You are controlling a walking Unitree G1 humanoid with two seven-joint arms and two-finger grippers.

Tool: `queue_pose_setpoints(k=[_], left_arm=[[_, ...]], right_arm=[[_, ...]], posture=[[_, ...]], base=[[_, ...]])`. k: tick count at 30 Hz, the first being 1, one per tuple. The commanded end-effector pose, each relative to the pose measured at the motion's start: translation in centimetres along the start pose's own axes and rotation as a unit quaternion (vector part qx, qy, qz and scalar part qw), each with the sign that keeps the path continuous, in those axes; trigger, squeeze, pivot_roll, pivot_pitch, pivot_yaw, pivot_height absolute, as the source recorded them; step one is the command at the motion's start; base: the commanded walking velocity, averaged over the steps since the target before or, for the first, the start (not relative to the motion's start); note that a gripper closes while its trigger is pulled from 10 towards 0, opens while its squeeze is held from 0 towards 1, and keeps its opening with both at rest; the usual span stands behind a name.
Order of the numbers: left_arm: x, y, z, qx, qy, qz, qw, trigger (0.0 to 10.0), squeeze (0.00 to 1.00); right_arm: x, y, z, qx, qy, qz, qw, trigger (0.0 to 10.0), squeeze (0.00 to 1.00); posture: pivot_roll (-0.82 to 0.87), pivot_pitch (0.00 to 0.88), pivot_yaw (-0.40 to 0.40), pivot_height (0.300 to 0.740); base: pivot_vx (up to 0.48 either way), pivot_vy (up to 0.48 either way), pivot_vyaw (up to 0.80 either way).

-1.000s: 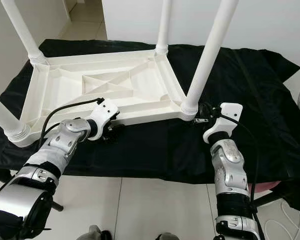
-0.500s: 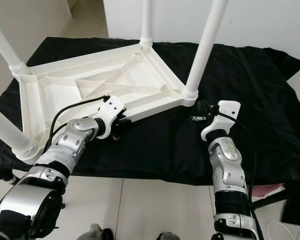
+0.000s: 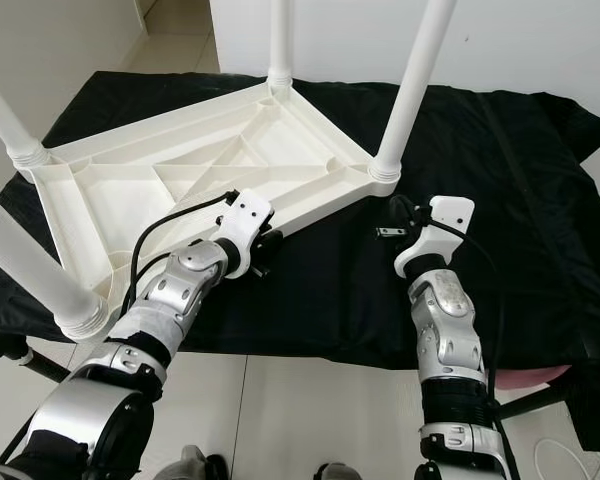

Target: Building children table

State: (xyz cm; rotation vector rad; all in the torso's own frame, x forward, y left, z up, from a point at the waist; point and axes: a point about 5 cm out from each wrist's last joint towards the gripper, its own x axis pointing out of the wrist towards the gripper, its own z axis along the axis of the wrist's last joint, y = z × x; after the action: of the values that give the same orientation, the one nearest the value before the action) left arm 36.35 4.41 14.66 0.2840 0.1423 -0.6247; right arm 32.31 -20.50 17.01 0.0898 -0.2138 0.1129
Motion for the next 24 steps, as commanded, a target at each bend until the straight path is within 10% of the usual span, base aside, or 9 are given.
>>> queue_pose_setpoints(k=[1,8,9,10,15,16,24], left_arm=[[-0.2,1.0,1.5,0.014,-0.042,0.085,0.995,10.0,0.0],[-0.2,0.9,1.5,0.015,-0.047,0.075,0.996,10.0,0.07],[-0.2,0.8,1.5,0.015,-0.048,0.075,0.996,10.0,0.31],[-0.3,0.7,1.5,0.016,-0.05,0.073,0.996,10.0,1.0],[-0.3,0.5,1.6,0.026,-0.054,0.065,0.996,10.0,1.0],[-0.4,0.3,1.7,0.028,-0.061,0.057,0.996,10.0,0.0],[-1.6,-0.5,2.3,0.04,-0.088,0.007,0.995,10.0,0.0]], right_arm=[[0.0,0.2,-0.1,0.004,0.0,0.001,1.0,10.0,0.0],[0.1,0.2,0.0,0.004,-0.001,0.001,1.0,10.0,0.0],[0.1,0.3,0.0,0.004,-0.001,0.001,1.0,10.0,0.0],[0.1,0.3,0.0,0.005,-0.002,0.001,1.0,10.0,0.0],[0.2,0.3,0.0,0.005,-0.001,0.001,1.0,10.0,0.0],[0.2,0.4,0.0,0.005,-0.001,0.002,1.0,10.0,0.0],[0.2,0.5,0.0,0.005,-0.001,0.005,1.0,10.0,0.0]], posture=[[-0.15,0.08,0.044,0.74],[-0.14,0.082,0.05,0.74],[-0.14,0.082,0.05,0.74],[-0.14,0.083,0.05,0.74],[-0.14,0.083,0.05,0.74],[-0.14,0.086,0.045,0.74],[-0.13,0.09,0.046,0.74]], base=[[0.0,0.0,0.0],[0.0,0.0,0.0],[0.0,0.0,0.0],[0.0,0.0,0.0],[0.0,0.0,0.0],[0.0,0.0,0.0],[0.0,0.0,0.0]])
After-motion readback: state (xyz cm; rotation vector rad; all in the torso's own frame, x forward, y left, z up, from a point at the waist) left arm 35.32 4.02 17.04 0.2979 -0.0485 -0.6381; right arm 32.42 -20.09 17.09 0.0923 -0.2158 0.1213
